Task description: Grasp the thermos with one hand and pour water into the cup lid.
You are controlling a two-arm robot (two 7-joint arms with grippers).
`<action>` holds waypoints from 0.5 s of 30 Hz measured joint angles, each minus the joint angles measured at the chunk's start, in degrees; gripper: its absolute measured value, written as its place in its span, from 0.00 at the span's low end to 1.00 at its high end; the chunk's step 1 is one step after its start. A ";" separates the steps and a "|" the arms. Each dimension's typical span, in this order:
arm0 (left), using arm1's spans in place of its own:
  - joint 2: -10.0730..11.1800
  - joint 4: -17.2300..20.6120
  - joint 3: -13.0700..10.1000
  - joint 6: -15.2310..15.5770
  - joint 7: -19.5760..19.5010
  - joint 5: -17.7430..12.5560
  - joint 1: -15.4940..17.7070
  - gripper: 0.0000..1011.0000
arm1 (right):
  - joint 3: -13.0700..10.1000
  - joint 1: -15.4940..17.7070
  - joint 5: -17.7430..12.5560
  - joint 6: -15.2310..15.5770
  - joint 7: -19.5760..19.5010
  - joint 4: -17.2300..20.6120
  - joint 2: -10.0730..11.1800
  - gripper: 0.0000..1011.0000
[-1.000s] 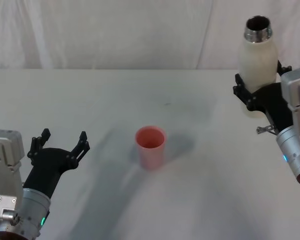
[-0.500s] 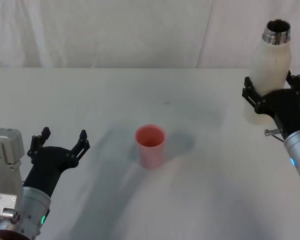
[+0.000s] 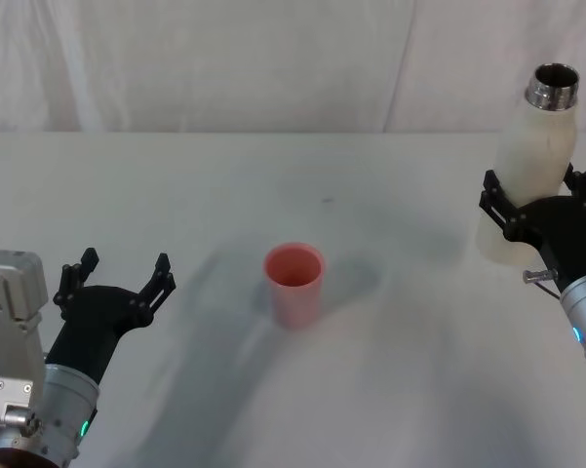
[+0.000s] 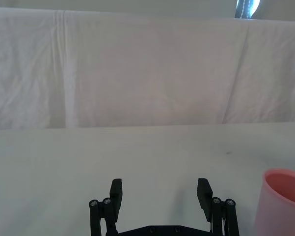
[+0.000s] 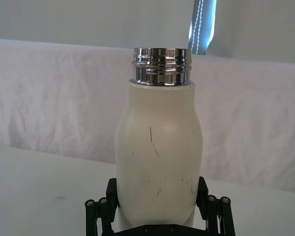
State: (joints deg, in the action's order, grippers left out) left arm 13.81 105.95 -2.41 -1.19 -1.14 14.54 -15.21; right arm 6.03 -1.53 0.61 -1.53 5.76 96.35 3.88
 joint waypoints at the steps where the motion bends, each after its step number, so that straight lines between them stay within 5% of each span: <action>1: 0.00 0.00 0.00 0.00 0.00 0.00 0.00 0.99 | -0.02 0.07 -0.10 -0.10 0.00 -0.07 0.01 0.95; 15: 0.00 0.00 0.00 0.00 0.00 0.00 0.00 0.99 | 0.66 0.76 -0.97 -3.14 0.74 -2.54 0.58 0.95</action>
State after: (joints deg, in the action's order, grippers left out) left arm 13.81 105.95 -2.41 -1.19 -1.14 14.54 -15.21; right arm 6.70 -0.77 -0.36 -4.67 6.50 93.81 4.46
